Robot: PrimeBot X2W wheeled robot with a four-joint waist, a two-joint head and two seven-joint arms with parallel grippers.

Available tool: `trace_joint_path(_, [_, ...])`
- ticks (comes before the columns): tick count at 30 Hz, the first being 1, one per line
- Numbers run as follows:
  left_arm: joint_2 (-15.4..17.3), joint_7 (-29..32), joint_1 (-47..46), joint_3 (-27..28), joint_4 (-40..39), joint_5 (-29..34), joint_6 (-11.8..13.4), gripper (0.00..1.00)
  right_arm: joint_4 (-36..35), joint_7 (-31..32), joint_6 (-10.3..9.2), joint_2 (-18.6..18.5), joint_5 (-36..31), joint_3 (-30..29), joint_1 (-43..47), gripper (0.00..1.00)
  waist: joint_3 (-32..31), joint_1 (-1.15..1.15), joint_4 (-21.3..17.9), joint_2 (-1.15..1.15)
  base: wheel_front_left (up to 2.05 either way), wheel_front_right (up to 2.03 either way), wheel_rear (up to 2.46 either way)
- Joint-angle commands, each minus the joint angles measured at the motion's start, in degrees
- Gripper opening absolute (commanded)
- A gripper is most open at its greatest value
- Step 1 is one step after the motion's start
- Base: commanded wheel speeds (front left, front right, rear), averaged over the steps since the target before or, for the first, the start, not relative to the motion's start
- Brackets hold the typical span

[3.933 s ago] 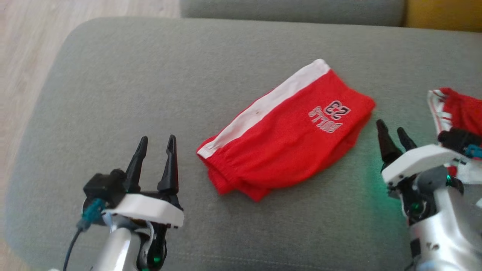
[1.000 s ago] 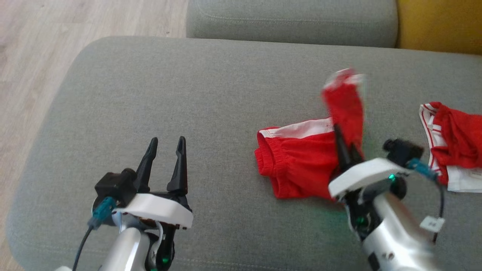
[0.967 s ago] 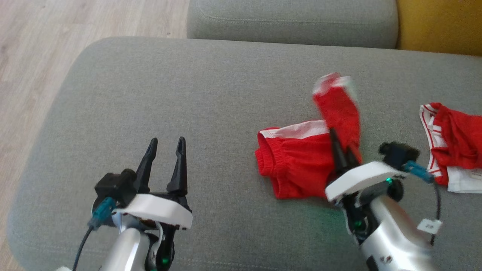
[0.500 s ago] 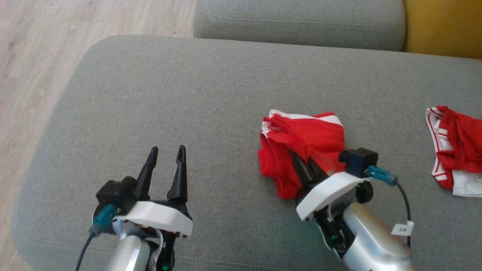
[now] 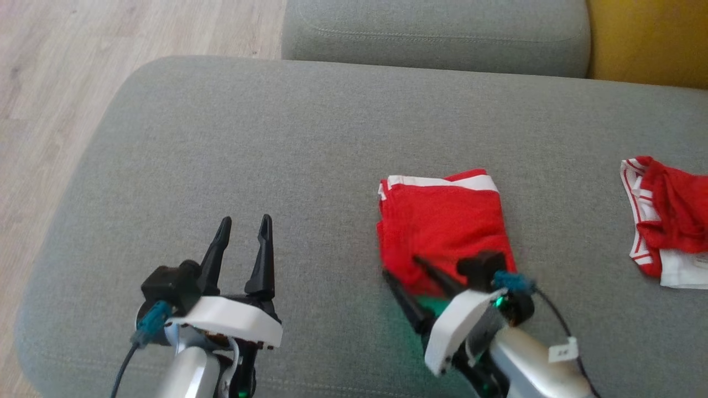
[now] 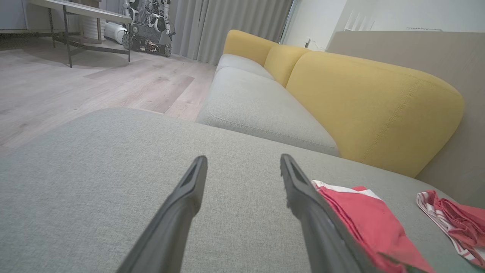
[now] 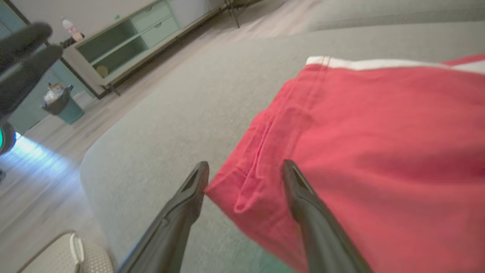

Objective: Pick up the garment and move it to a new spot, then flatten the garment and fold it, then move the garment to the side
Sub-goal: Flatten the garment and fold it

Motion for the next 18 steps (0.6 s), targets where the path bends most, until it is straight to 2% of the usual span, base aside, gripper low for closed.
trace_joint_path(1, [0.1,-0.3,-1.4,2.5,-1.5,0.0,0.5,1.0,-1.9,0.9,-0.05,-0.2,0.0,2.1,0.7,1.0,-0.2,0.0,-0.3,0.0,0.0,0.0,0.0])
trace_joint_path(11, [0.1,-0.3,-1.2,2.4,-1.6,-0.3,0.8,1.0,-1.5,4.9,-0.05,-0.8,2.3,5.3,0.8,1.0,-0.7,0.0,-2.1,0.0,0.0,0.0,0.0])
trace_joint_path(18, [0.1,-0.3,-1.2,3.5,-2.5,-0.5,0.8,1.0,-4.7,1.0,-0.05,-1.6,3.1,1.7,-1.1,1.0,-0.1,0.0,-4.5,0.0,0.0,0.0,0.0])
